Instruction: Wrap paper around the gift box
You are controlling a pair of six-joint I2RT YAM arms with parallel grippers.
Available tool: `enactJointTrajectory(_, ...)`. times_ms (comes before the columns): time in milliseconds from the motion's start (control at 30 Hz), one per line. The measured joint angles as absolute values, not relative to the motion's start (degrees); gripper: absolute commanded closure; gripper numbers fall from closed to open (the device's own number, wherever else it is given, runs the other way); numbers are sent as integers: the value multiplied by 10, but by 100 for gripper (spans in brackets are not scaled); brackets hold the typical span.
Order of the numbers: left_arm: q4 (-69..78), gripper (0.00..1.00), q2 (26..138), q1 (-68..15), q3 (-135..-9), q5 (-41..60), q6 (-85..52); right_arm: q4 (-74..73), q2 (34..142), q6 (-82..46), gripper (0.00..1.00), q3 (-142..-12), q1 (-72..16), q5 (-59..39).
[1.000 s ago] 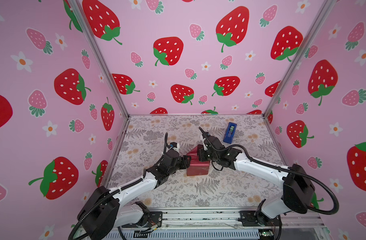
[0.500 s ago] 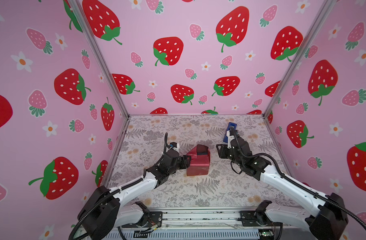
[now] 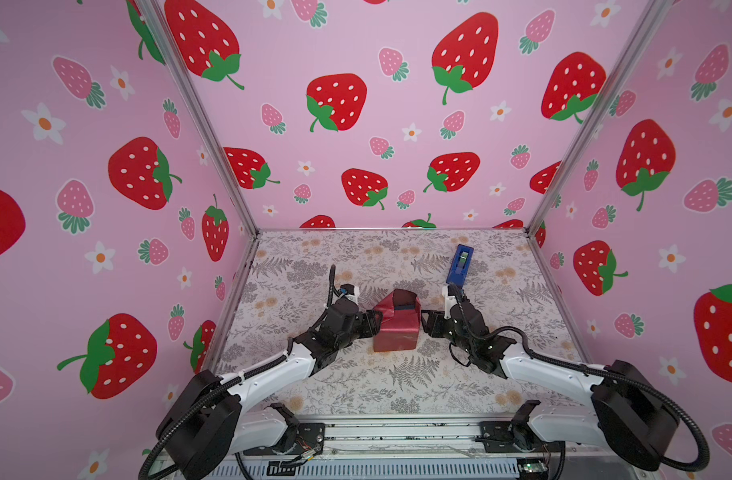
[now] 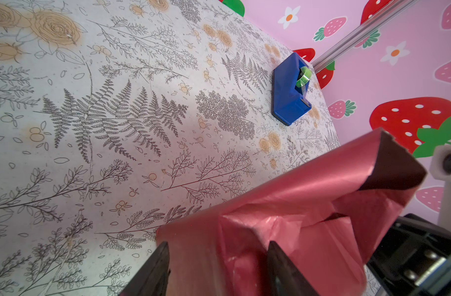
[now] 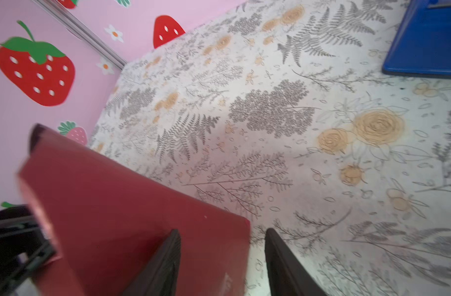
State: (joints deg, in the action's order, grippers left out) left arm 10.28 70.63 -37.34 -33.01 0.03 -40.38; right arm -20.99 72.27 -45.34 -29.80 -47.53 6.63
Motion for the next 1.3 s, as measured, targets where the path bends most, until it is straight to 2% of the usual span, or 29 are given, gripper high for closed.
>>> enactJointTrajectory(533,103,39,709,-372,-332,3,-404,-234,747,-467,46,-311,-499,85)
enactJointTrajectory(800,104,39,709,-371,-332,3,-404,-179,771,-467,44,-356,-502,103)
enactJointTrajectory(1100,105,39,713,-370,-334,5,-404,-130,795,-449,35,-400,-502,112)
enactJointTrajectory(1300,105,39,719,-370,-338,7,-403,-121,808,-426,35,-416,-502,95)
